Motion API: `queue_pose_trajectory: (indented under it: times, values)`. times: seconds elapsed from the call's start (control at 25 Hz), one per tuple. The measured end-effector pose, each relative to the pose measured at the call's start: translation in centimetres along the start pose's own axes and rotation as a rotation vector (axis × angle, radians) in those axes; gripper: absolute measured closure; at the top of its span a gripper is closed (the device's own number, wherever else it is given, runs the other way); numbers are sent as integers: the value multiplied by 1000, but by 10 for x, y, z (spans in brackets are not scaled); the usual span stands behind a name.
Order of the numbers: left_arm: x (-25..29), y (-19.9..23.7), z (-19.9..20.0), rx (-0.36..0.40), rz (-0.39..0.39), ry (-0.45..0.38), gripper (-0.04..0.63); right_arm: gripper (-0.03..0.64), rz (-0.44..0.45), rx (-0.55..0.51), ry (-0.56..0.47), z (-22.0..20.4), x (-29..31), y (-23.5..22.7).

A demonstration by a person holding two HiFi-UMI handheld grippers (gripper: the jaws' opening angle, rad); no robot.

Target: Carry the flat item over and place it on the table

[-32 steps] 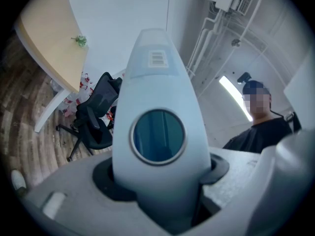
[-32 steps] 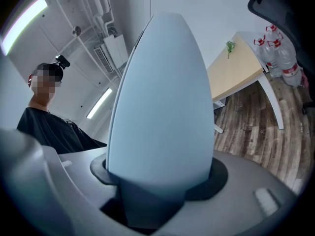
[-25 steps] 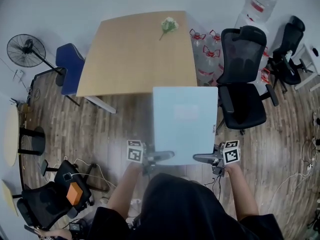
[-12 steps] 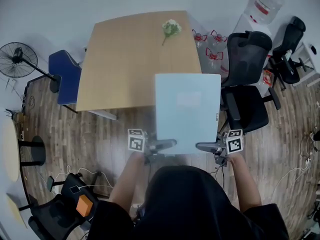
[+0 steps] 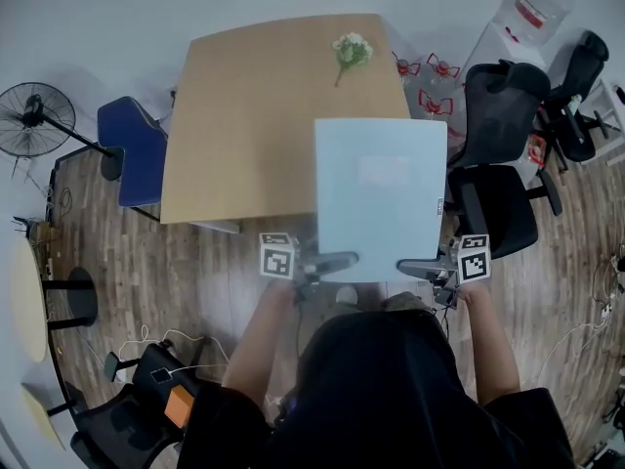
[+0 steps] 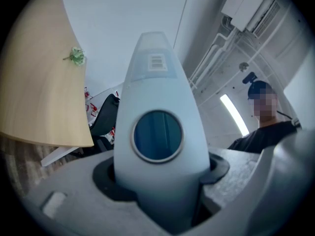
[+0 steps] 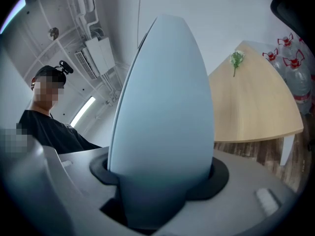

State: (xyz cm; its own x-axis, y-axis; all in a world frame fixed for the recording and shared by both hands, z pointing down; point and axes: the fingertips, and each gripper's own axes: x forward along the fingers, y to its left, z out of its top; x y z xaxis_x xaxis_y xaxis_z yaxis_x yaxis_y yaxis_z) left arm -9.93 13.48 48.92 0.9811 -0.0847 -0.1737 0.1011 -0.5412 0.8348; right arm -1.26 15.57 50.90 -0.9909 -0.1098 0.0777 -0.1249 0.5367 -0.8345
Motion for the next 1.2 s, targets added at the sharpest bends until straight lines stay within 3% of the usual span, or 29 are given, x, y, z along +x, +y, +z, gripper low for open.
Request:
queue_pose_trajectory:
  times: [0.6,1.2]
  values:
    - [-18,37,83,84,86,-64,268,293,69,-55,34,81,35,-46]
    - [36,133,166,-13,165,-90,268,291,103,52,42,175,3,-144]
